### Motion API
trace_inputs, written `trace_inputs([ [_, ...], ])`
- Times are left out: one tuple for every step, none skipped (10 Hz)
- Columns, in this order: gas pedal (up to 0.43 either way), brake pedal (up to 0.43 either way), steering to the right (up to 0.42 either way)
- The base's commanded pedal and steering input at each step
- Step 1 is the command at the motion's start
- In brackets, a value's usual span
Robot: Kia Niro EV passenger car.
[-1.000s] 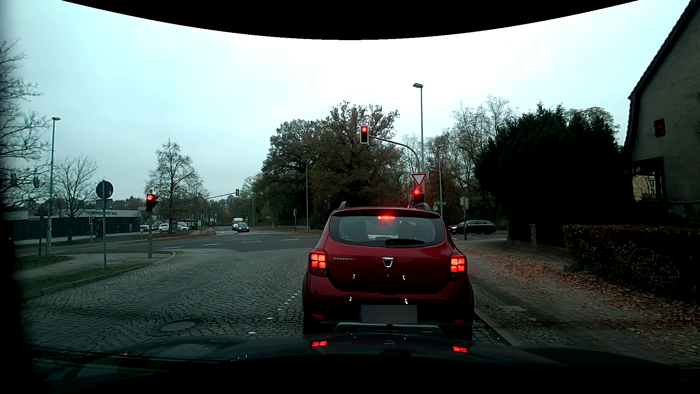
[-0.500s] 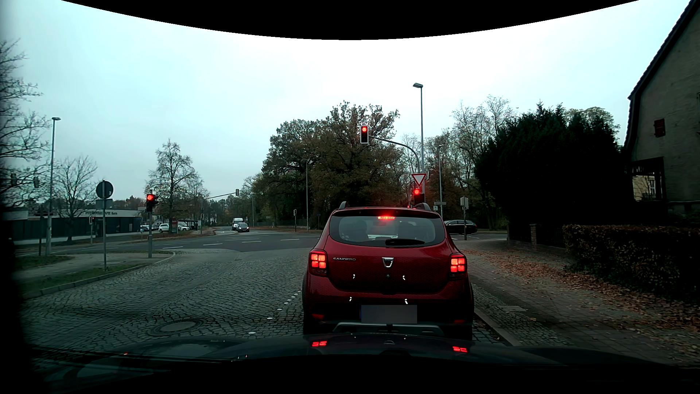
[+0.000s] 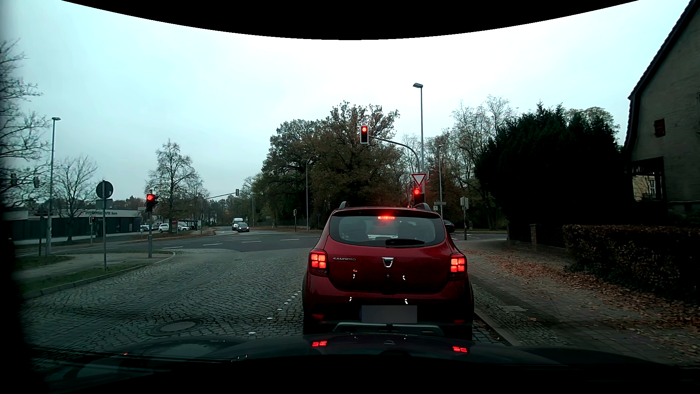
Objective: Follow the waypoints while adhering to traffic rules and regulations
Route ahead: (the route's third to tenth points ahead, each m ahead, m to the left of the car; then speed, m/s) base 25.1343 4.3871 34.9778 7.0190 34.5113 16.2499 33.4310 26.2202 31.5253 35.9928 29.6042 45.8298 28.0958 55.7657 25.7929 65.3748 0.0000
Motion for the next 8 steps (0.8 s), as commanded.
trace_inputs([
  [0.0, 0.396, 0.003],
  [0.0, 0.402, 0.003],
  [0.0, 0.396, 0.003],
  [0.0, 0.402, 0.003],
  [0.0, 0.409, 0.003],
  [0.0, 0.402, 0.002],
  [0.0, 0.396, 0.003],
  [0.0, 0.402, 0.002],
])
